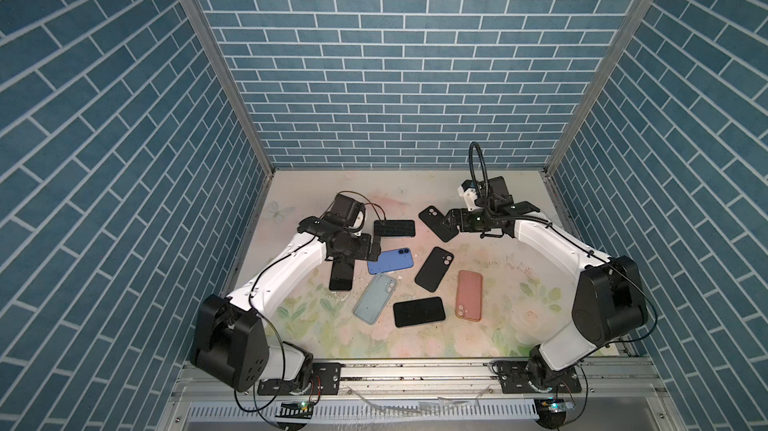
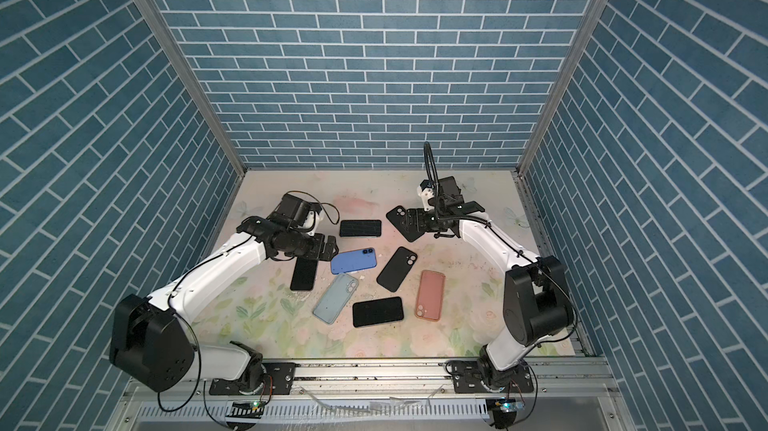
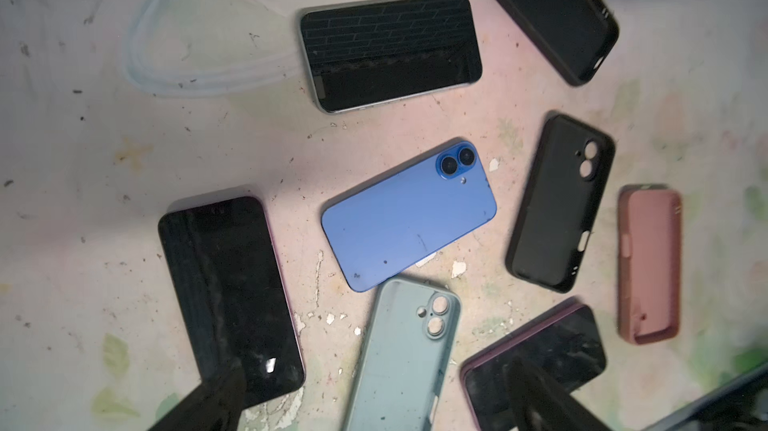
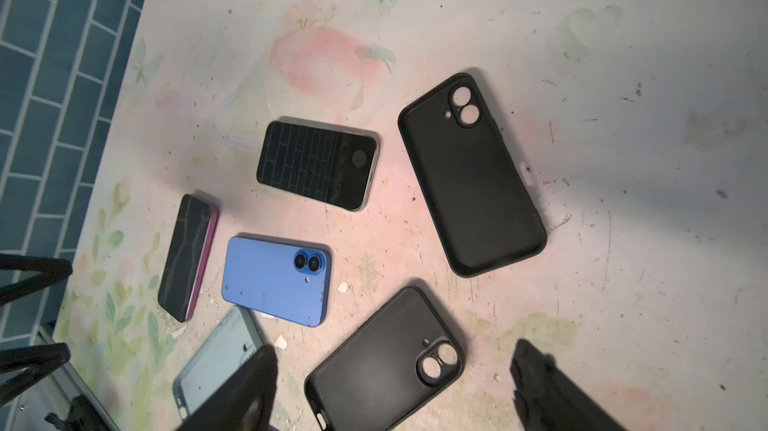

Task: Put the phone into the phone case
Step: 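Reach the left gripper to the blue phone while the right arm moves inward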

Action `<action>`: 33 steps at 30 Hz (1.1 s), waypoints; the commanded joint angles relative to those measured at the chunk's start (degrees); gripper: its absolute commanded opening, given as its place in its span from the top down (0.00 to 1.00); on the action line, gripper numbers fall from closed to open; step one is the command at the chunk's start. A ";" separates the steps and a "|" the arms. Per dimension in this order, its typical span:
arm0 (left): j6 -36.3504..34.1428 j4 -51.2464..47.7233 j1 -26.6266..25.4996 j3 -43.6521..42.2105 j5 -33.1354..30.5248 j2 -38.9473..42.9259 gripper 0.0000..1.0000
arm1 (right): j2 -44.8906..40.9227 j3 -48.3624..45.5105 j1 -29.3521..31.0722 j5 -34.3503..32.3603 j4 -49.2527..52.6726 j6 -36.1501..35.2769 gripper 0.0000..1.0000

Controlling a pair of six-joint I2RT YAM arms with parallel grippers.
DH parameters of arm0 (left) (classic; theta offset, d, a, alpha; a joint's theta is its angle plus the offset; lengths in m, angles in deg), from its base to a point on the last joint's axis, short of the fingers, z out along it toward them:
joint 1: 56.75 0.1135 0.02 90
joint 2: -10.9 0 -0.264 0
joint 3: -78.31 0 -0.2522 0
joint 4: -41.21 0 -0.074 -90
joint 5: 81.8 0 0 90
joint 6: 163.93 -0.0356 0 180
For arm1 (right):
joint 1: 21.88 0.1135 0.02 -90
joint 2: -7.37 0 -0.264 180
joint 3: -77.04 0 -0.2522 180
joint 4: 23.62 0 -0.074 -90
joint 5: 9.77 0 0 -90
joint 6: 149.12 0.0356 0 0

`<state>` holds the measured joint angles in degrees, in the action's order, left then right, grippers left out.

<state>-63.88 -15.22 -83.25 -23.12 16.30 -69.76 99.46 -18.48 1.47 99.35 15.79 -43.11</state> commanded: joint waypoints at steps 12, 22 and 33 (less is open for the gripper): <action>-44.59 -3.31 -6.55 15.12 1.40 -18.85 0.02 | 6.94 8.10 -0.85 8.37 11.11 1.12 0.20; -51.70 -2.12 -6.72 16.36 5.43 -28.42 0.04 | 7.17 5.95 -0.94 7.34 11.89 0.26 0.13; -53.48 2.35 -6.68 15.07 3.99 -31.94 0.04 | 10.43 7.06 -1.03 8.48 11.19 0.69 0.10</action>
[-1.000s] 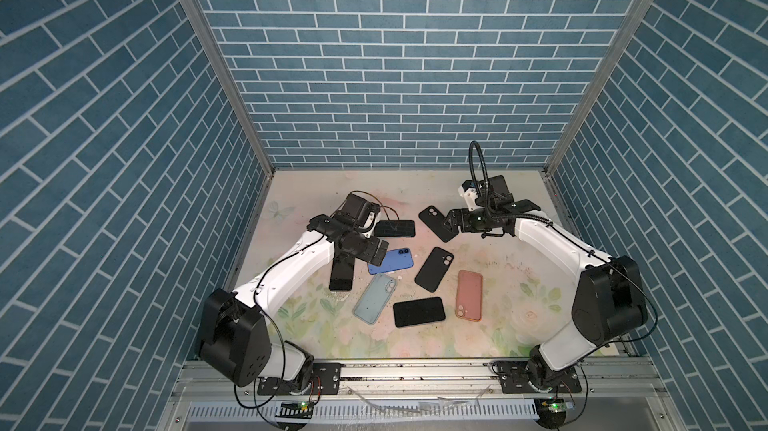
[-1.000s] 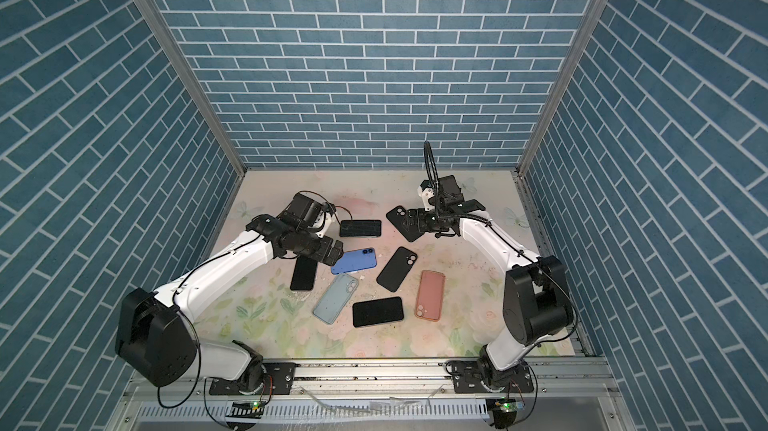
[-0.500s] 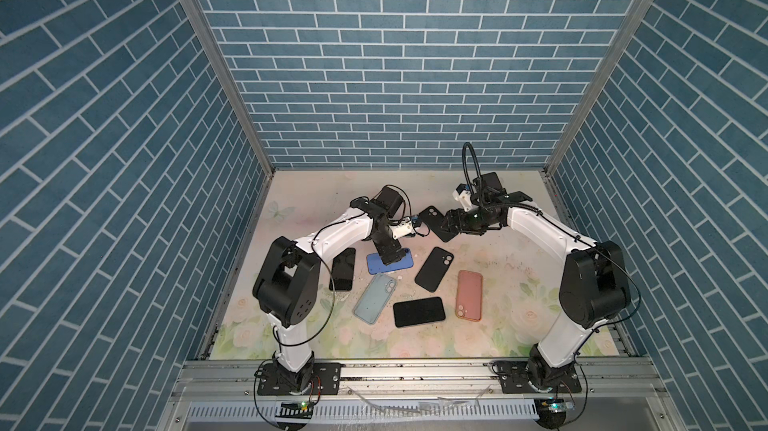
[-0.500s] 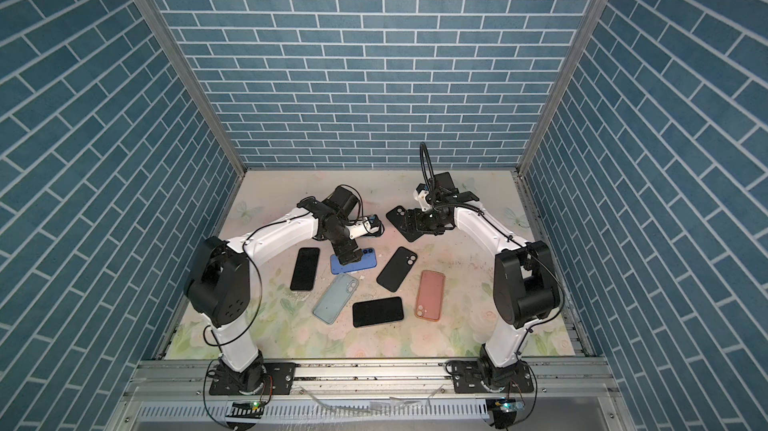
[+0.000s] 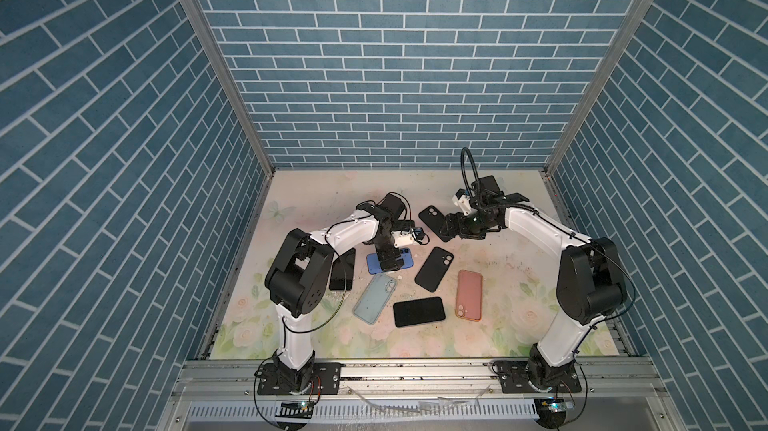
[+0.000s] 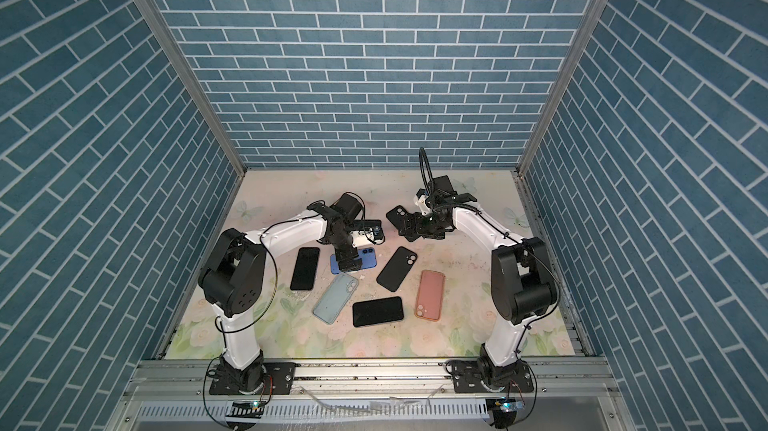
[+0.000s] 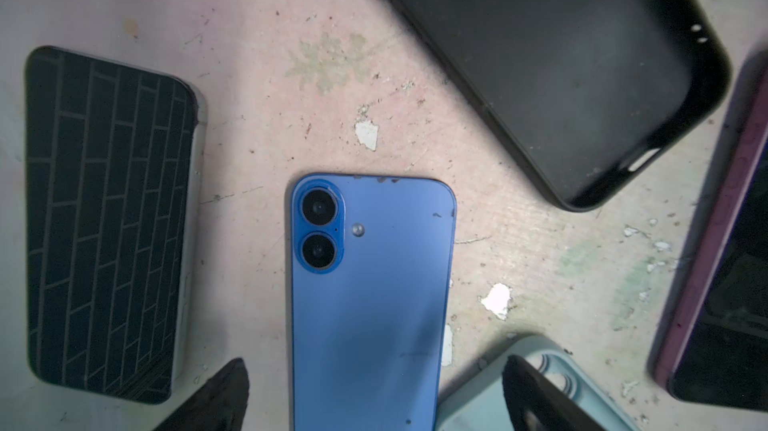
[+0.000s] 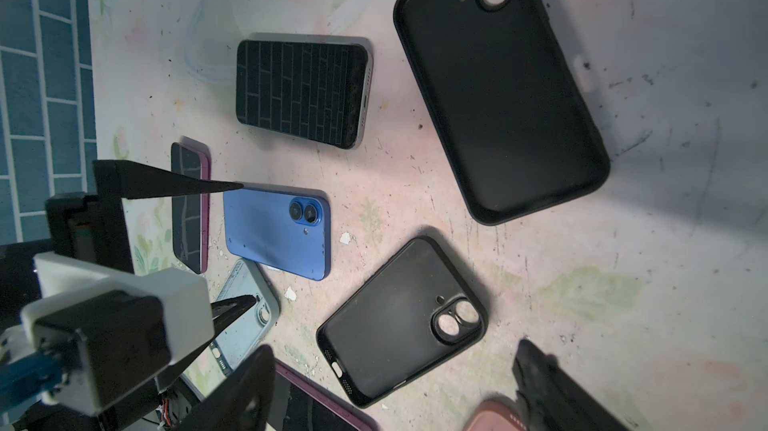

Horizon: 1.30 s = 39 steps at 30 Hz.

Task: Put the phone into the phone case
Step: 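Reach the left gripper to the blue phone while the right arm moves inward, then close the left gripper on the blue phone's edge while the right gripper approaches it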

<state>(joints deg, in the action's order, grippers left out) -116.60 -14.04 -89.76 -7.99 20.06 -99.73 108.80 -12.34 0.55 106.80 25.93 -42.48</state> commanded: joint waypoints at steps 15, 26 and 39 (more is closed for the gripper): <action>0.50 1.39 -0.12 0.64 -1.58 -7.84 0.20 | 2.08 1.73 -0.36 -0.29 1.41 0.30 0.11; 0.46 4.67 -0.21 0.17 -6.61 -7.70 0.53 | 1.93 1.18 -0.81 -0.72 0.03 2.60 0.14; 1.67 13.64 -0.12 -5.92 -6.25 -0.35 0.64 | -1.63 -3.98 -3.72 3.91 -8.83 9.54 0.21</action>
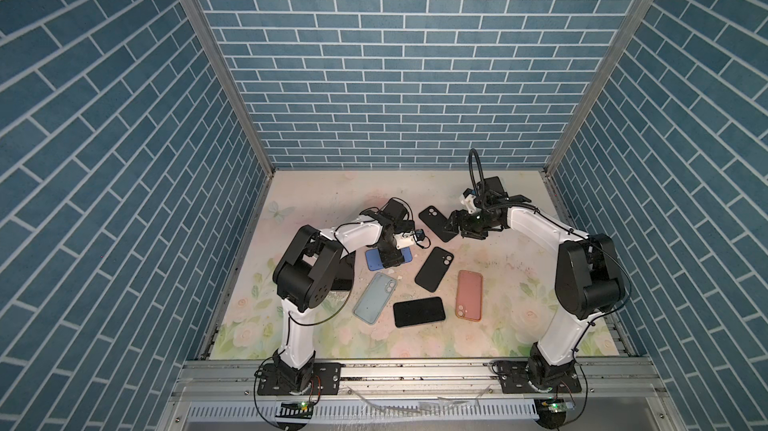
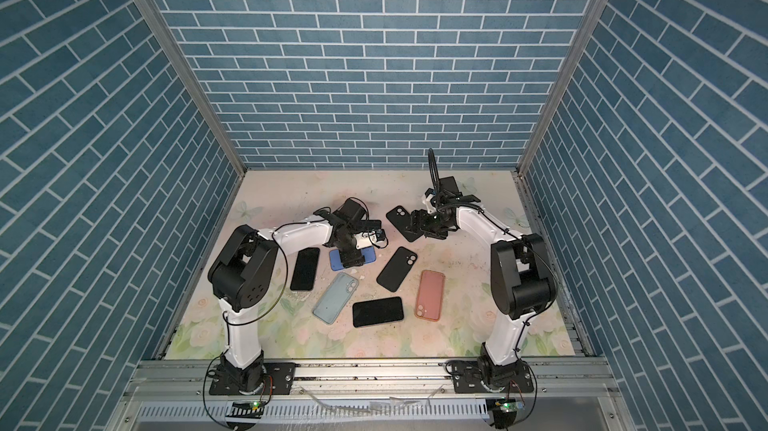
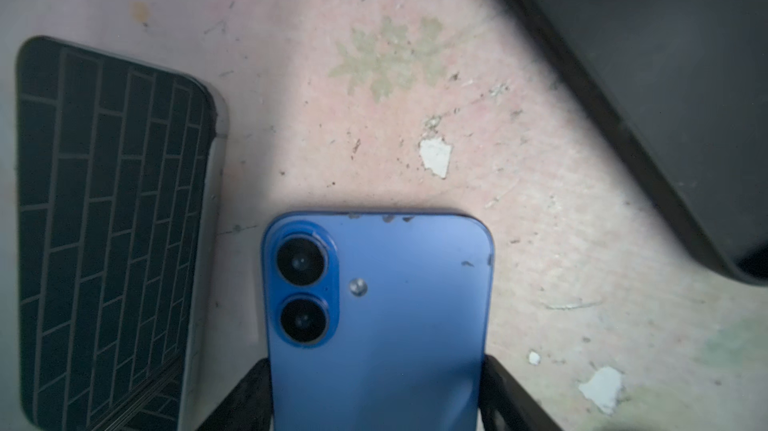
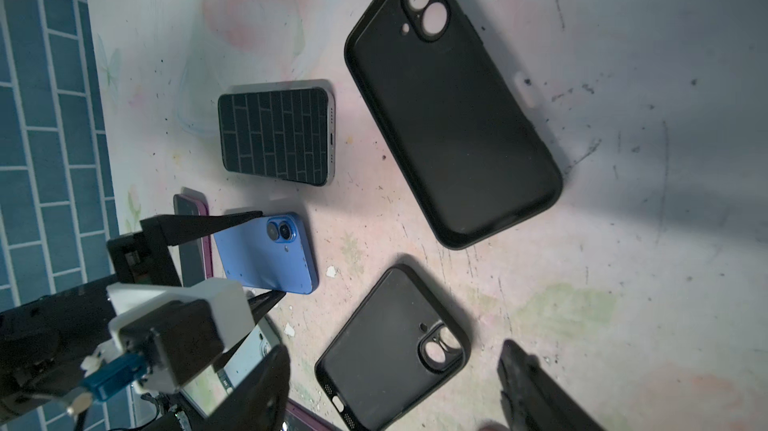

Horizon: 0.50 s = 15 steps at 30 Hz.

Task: Put the phone into the phone case
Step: 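Close the left gripper on the blue phone's edge while the right gripper approaches it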

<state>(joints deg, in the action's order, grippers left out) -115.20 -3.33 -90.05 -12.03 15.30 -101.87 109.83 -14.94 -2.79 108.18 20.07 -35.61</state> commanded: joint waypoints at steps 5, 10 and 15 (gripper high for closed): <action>0.66 4.81 0.16 -3.47 -0.06 4.52 0.64 | -1.63 -2.69 -0.38 8.80 -6.59 2.35 0.21; 0.98 5.95 0.12 -3.98 1.94 5.84 0.64 | 1.62 -3.43 0.83 18.99 -13.63 3.02 0.22; 1.88 7.41 0.12 -4.66 3.35 7.31 0.64 | 5.59 -2.63 3.09 22.72 -17.45 4.71 0.23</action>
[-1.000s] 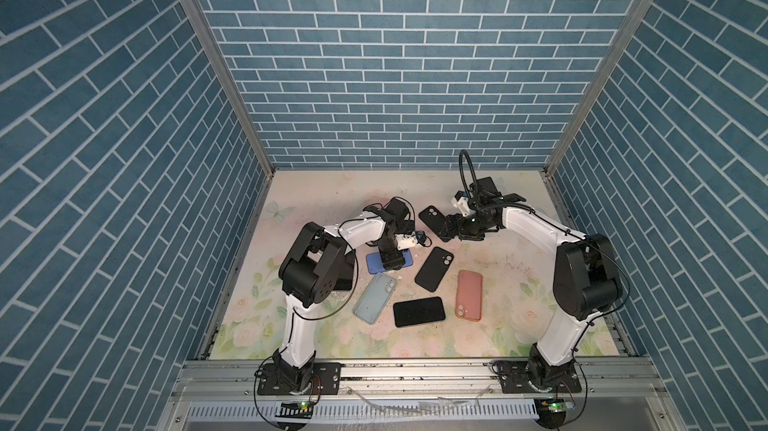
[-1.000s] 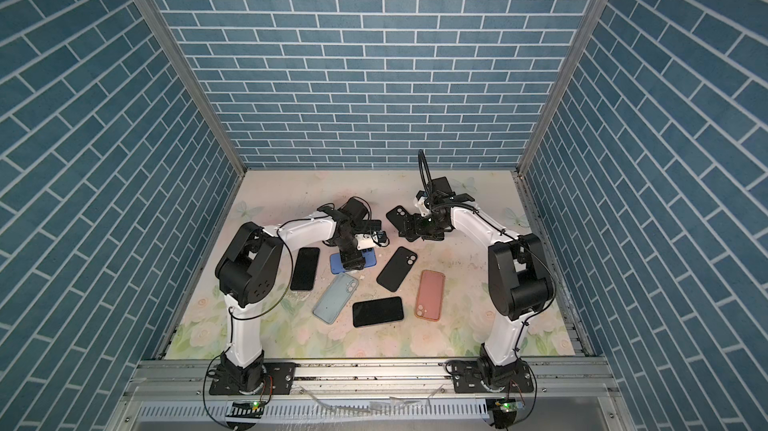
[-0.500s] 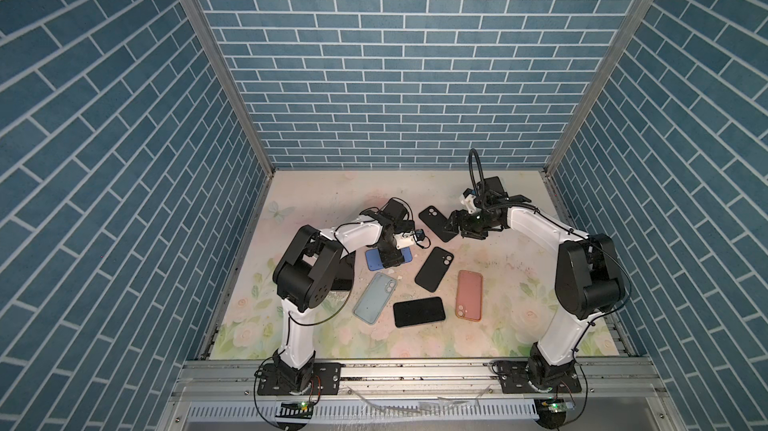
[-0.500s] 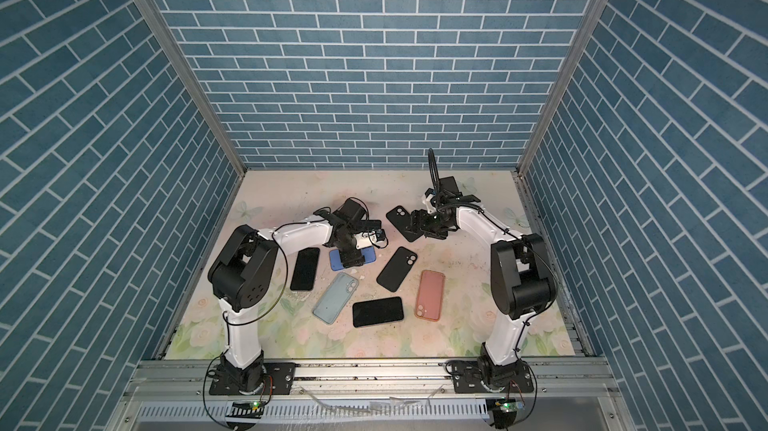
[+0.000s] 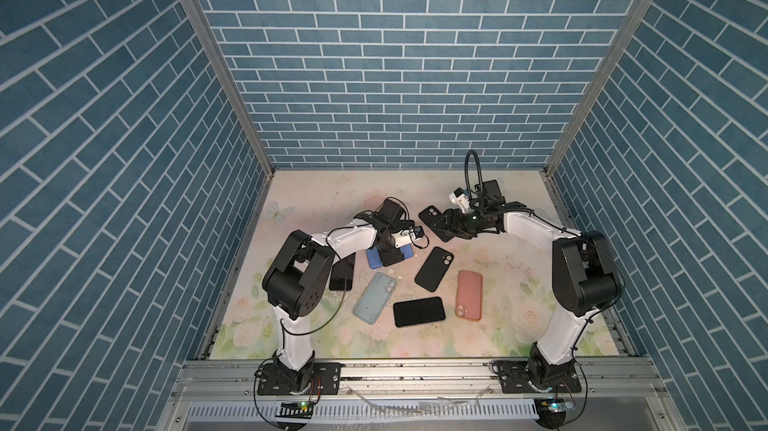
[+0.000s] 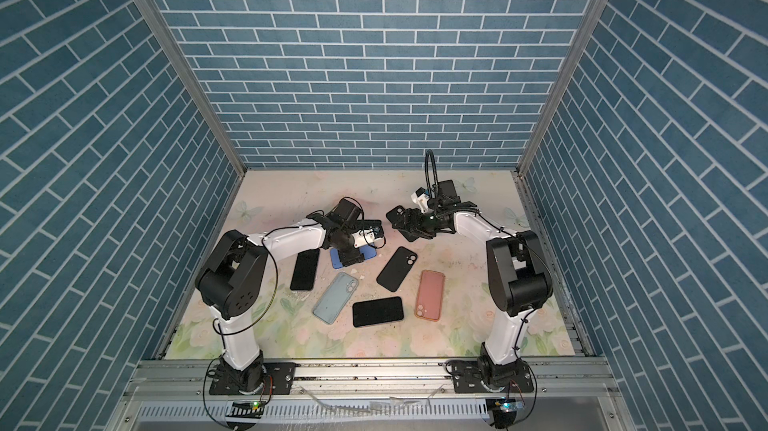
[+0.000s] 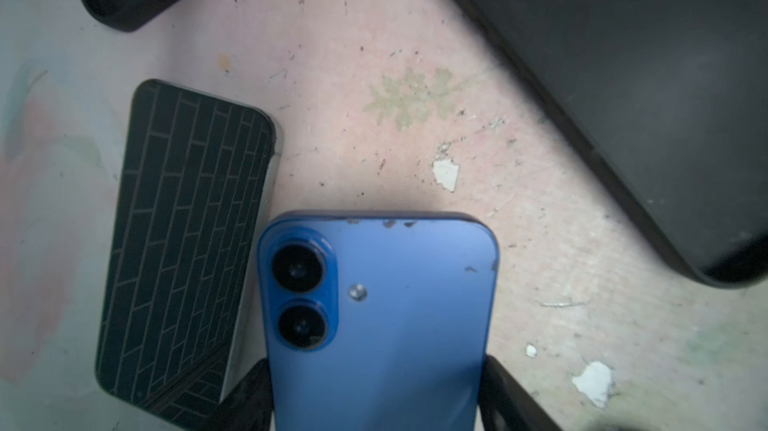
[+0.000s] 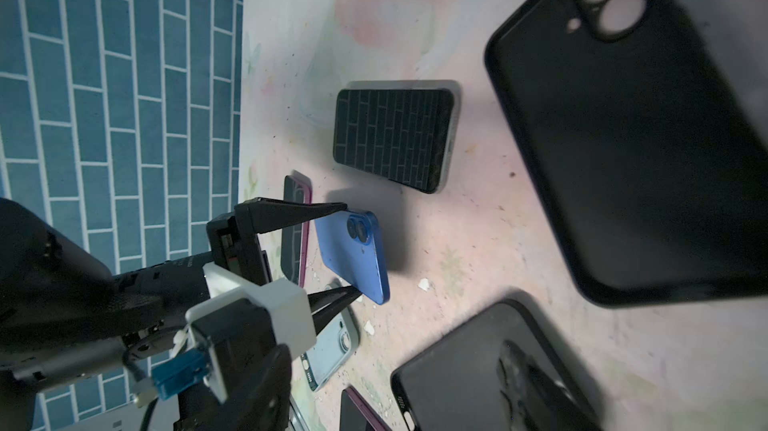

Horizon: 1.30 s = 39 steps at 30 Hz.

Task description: Put the phone into the phone case

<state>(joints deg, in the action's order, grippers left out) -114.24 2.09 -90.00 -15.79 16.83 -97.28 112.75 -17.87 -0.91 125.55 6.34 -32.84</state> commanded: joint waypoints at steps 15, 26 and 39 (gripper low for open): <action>2.52 4.25 0.11 -1.39 4.74 5.08 0.63 | 9.72 -2.00 6.87 12.45 -15.90 7.49 0.46; 2.96 4.41 0.03 -1.36 5.04 5.46 0.63 | 12.59 -2.04 8.47 14.18 -20.88 9.94 0.83; 5.28 9.88 0.05 -5.06 0.38 13.51 0.00 | 5.86 0.24 4.93 9.99 -16.03 6.18 1.00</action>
<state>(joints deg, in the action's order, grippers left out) -110.05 7.53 -89.79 -20.10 19.62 -89.28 122.79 -19.64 6.63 137.88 -12.58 -26.35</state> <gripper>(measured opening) 0.959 0.104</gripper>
